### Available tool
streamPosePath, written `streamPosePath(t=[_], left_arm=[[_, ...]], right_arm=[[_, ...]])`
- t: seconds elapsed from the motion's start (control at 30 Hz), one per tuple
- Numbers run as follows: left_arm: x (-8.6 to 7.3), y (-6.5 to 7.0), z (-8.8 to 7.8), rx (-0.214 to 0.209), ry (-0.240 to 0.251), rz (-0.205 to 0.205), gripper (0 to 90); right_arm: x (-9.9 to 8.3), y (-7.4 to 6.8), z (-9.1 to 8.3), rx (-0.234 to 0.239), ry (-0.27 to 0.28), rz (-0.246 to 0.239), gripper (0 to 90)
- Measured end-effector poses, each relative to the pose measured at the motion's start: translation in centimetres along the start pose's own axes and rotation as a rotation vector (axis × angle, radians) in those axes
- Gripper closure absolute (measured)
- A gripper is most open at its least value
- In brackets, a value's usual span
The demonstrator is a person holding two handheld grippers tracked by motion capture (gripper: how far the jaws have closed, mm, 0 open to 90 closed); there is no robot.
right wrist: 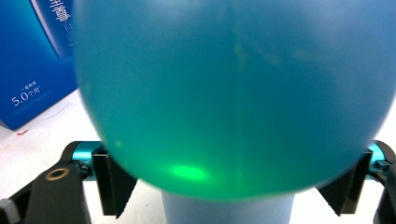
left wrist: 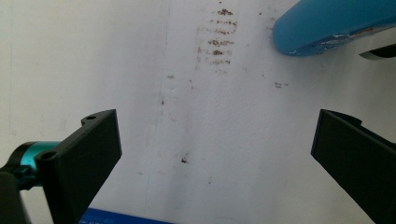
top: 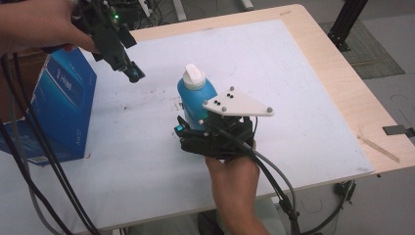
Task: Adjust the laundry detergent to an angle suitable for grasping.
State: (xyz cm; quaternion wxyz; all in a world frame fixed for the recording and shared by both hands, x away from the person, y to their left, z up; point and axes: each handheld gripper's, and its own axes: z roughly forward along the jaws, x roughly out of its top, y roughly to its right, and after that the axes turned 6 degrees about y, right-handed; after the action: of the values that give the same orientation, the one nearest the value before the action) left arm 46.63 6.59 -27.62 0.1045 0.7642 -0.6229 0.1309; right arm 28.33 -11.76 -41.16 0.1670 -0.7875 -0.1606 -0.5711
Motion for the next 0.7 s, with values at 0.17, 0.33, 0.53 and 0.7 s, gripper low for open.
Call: streamPosePath(t=[0.17,0.33,0.53,0.7], left_arm=[[-0.06,-0.03,0.04,0.0,0.001,-0.003,1.7],[-0.06,-0.03,0.05,0.0,0.001,-0.003,1.7],[0.0,0.0,0.14,0.0,-0.002,-0.001,1.7],[0.08,-0.02,0.18,-0.001,-0.006,0.003,1.7]], right_arm=[[-0.04,-0.04,-0.07,0.012,0.013,0.003,27.7],[-0.04,0.04,0.05,0.009,0.007,0.011,31.8],[-0.06,0.0,0.06,0.008,0.011,0.012,35.1],[-0.1,0.05,0.07,0.005,0.011,0.005,40.1]])
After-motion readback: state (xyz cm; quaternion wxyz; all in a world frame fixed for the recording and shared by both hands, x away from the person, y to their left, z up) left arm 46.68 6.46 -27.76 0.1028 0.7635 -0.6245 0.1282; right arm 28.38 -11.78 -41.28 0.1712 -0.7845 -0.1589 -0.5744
